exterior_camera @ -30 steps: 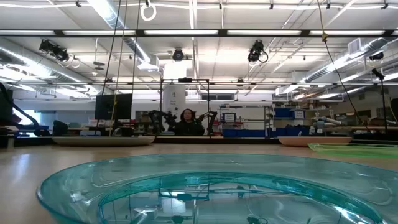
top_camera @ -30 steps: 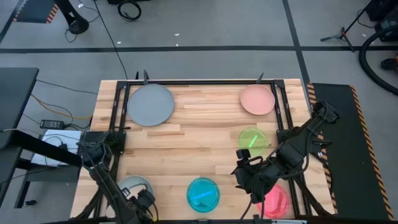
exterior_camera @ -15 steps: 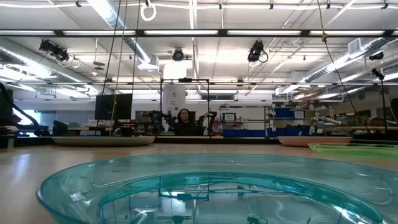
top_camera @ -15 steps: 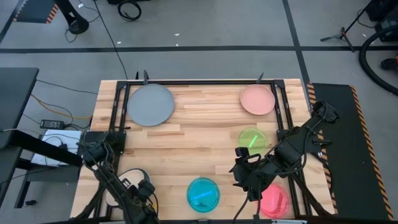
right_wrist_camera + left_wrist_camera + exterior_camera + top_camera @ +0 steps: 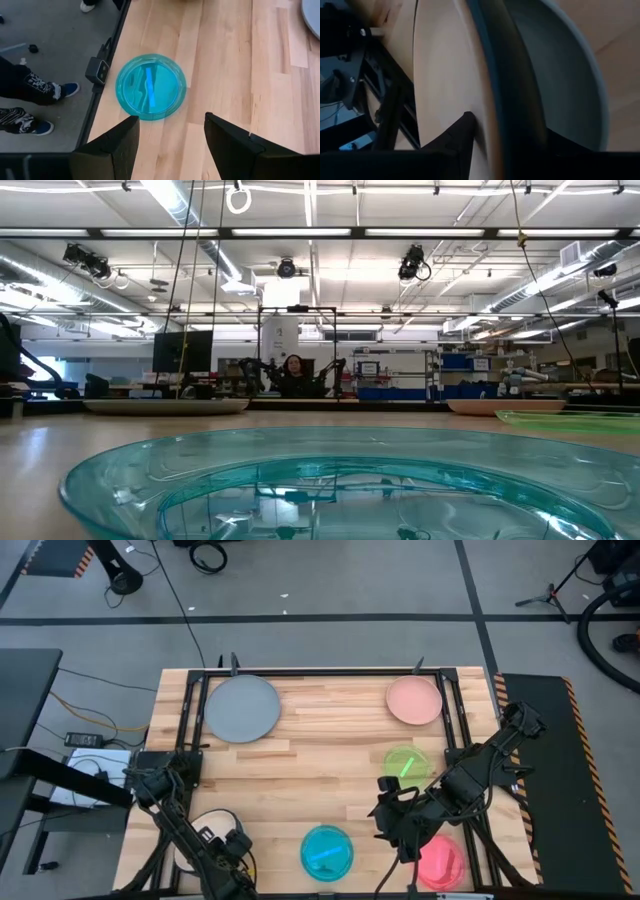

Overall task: Stack plastic plates
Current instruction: Stack the stacked plates on the gray plate

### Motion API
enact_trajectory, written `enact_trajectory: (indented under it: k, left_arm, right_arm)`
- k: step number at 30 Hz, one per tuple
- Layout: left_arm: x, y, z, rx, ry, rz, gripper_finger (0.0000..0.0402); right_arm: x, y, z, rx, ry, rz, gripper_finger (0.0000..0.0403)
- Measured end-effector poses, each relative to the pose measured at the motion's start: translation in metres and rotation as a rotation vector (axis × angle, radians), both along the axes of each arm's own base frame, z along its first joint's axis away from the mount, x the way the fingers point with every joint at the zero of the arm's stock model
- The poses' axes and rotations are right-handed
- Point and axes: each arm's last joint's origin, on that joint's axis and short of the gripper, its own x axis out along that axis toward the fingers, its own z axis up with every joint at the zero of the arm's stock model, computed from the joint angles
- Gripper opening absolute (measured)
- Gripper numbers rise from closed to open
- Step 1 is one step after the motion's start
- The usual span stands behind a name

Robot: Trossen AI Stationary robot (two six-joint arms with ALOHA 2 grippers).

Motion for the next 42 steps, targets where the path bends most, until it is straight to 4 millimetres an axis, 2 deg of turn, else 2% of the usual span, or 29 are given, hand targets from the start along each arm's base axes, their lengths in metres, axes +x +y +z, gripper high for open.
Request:
enact_trajectory:
  k: [5, 10, 14, 17, 21, 27, 34, 38, 42]
  left_arm:
    - [0.002, -0.003, -0.001, -0.026, -0.028, 0.022, 0.0151]
    - [0.002, -0.006, -0.001, -0.081, -0.004, 0.047, 0.0212]
    - [0.0, -0.004, 0.012, -0.105, -0.013, 0.073, 0.026]
    - [0.001, -0.004, 0.023, -0.118, -0.023, 0.076, 0.0277]
    - [0.003, -0.005, 0.036, -0.143, -0.054, 0.078, 0.0281]
    - [0.009, -0.007, 0.046, -0.169, -0.097, 0.121, 0.0281]
    - [0.014, -0.013, 0.055, -0.216, -0.159, 0.2, 0.0281]
    - [0.015, -0.003, 0.066, -0.19, -0.165, 0.288, 0.0282]
    - [0.022, 0.026, 0.089, -0.153, -0.203, 0.37, 0.0282]
  right_arm:
    - [0.002, 0.004, 0.002, 0.068, -0.007, 0.044, 0.0229]
    - [0.002, 0.006, 0.003, 0.101, 0.0, 0.07, 0.0229]
    - [0.002, 0.007, 0.003, 0.115, 0.015, 0.086, 0.0229]
    - [0.001, 0.008, 0.003, 0.118, 0.02, 0.093, 0.0229]
    - [-0.002, 0.01, 0.003, 0.116, 0.025, 0.106, 0.0229]
    - [-0.005, 0.013, 0.002, 0.138, 0.05, 0.087, 0.0229]
    - [-0.014, 0.012, -0.004, 0.237, 0.224, 0.014, 0.0229]
    - [-0.028, 0.012, -0.01, 0.198, 0.349, -0.025, 0.0228]
    - [-0.051, 0.018, -0.012, 0.073, 0.391, -0.006, 0.0214]
